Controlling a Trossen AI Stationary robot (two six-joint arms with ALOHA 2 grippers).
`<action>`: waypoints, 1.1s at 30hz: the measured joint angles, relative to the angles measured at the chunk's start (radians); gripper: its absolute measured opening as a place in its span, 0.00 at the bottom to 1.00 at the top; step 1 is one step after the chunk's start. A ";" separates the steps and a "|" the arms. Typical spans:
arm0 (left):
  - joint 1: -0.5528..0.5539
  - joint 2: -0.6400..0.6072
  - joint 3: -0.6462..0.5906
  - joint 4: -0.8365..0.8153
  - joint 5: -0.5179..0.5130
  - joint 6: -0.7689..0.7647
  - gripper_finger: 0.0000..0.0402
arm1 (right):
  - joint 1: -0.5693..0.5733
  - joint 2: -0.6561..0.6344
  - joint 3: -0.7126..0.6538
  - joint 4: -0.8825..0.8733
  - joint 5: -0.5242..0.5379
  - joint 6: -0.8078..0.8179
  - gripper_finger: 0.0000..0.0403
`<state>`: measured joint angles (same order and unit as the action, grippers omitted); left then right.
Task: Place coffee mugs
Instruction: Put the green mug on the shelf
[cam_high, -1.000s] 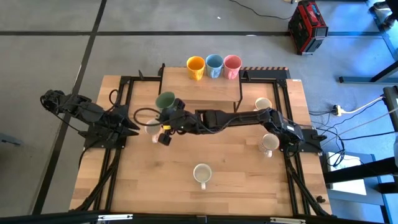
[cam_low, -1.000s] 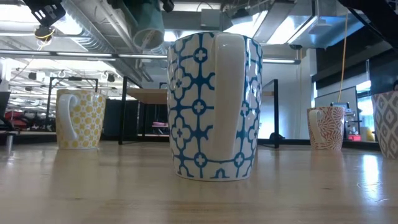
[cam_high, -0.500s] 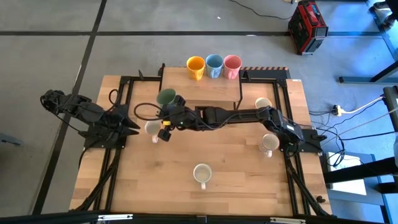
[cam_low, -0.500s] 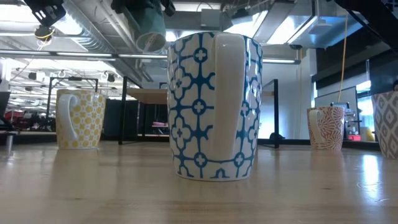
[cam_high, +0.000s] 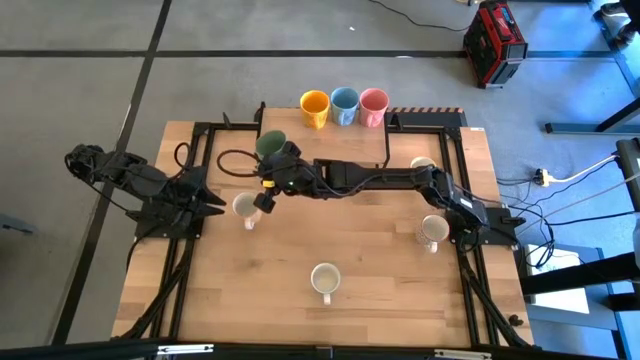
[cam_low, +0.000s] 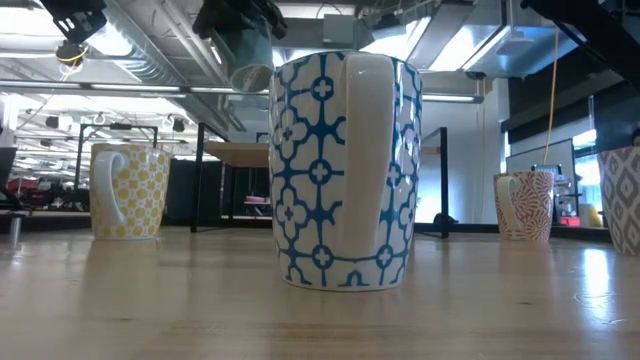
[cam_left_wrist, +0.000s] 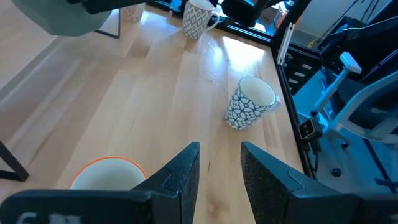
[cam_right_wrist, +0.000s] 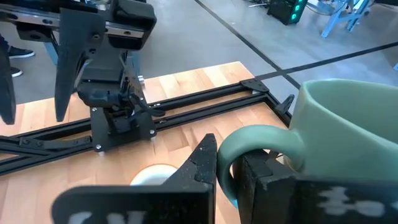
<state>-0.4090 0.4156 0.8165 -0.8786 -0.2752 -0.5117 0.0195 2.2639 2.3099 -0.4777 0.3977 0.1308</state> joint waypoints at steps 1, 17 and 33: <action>0.000 0.000 0.000 0.000 -0.003 0.000 0.28 | -0.001 0.000 0.000 0.000 -0.001 -0.002 0.03; 0.000 0.000 0.000 -0.004 -0.049 0.025 0.28 | -0.075 0.002 -0.082 0.114 -0.176 -0.036 0.03; 0.000 0.001 0.000 0.004 -0.108 0.019 0.28 | -0.184 0.002 -0.199 0.355 -0.381 -0.163 0.03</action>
<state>-0.4088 0.4164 0.8165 -0.8749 -0.3828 -0.4927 -0.1650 2.2658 2.1109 -0.1226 0.0166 -0.0327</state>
